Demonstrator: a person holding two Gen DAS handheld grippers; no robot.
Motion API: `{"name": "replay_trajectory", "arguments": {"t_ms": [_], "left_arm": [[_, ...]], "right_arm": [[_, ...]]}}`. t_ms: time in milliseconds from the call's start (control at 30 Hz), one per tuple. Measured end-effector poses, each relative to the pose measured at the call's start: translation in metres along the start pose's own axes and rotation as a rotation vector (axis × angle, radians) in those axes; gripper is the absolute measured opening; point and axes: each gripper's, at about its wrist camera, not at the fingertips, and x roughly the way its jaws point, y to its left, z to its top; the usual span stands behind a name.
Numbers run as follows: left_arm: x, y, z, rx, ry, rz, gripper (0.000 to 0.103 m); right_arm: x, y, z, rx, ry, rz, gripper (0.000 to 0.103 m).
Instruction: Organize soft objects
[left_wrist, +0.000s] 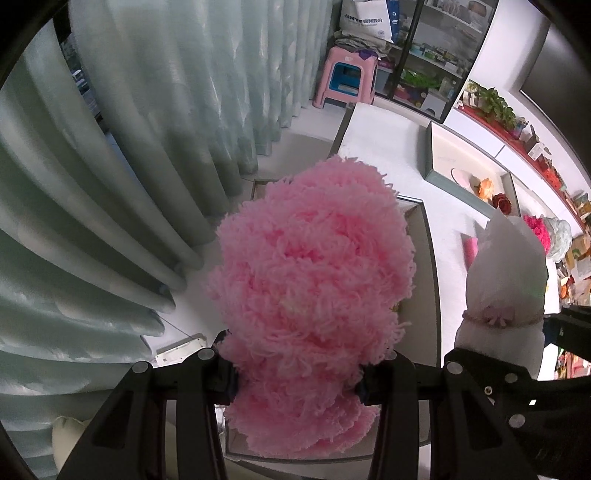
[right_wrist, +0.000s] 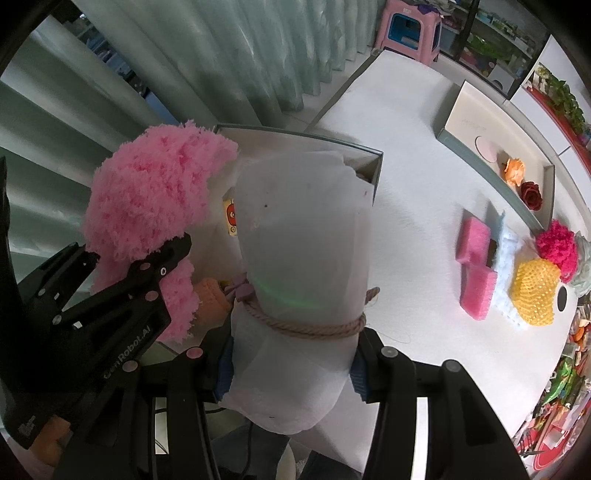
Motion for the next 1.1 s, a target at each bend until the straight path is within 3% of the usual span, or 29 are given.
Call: {"name": "replay_trajectory", "arguments": {"t_ms": [1100], "left_arm": [[0.030,-0.003,0.025,0.044,0.059,0.011,0.046]], "right_arm": [[0.053,0.002,-0.021,0.067,0.082,0.045,0.055]]}}
